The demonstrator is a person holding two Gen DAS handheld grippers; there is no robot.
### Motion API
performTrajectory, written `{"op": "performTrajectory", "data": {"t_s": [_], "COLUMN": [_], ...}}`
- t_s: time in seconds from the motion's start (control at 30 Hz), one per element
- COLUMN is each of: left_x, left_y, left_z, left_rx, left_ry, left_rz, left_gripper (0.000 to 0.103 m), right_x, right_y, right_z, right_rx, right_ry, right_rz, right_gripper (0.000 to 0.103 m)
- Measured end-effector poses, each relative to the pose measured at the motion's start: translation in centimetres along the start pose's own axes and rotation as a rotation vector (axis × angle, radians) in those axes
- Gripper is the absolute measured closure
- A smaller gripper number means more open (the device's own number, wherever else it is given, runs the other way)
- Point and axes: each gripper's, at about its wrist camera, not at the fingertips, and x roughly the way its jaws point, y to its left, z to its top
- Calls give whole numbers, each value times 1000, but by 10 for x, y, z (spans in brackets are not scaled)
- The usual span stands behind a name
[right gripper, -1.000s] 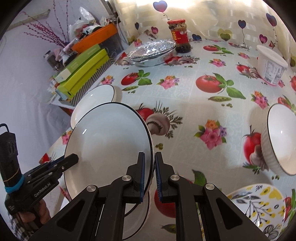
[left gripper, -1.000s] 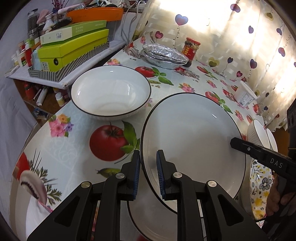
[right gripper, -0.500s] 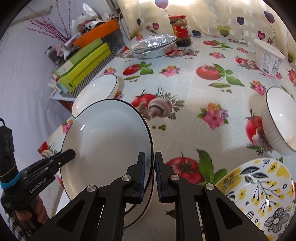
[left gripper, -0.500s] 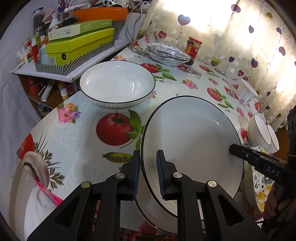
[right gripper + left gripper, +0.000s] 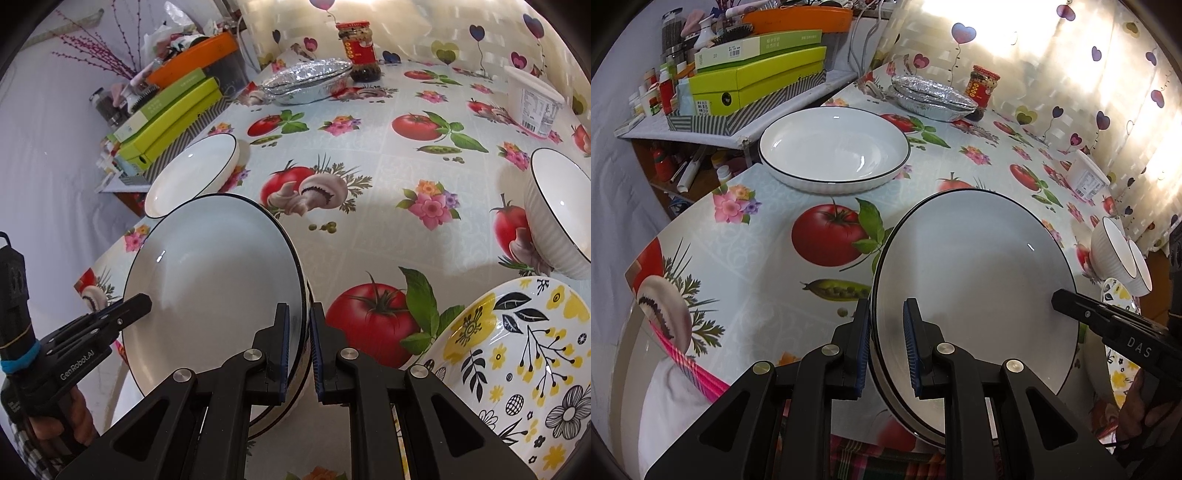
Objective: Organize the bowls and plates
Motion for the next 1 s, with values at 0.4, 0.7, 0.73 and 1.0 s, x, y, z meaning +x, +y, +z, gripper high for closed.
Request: {"op": "performTrajectory", "data": {"t_s": [0.4,0.7,0.73,1.0], "left_x": [3,4,4,7], "left_y": [2,1,0,-4], "left_z": [-3,-3,-3,-2], "left_rx": [5,11,12,19], "left_ry": [16,21,20,18], "left_rz": [21,29,31,45], "left_gripper": [85,85,85,85], "right_x": [-2,-4,-4,-3], "right_y": [8,13,14,8], "right_z": [-9,-14,-15,-20], "right_rx": [-29,-59,-63,-51], "right_ry": [-30,-66,-72,-86], "right_rz": [-27,-58,-68,-80], "right_gripper": [92,90,89,86]}}
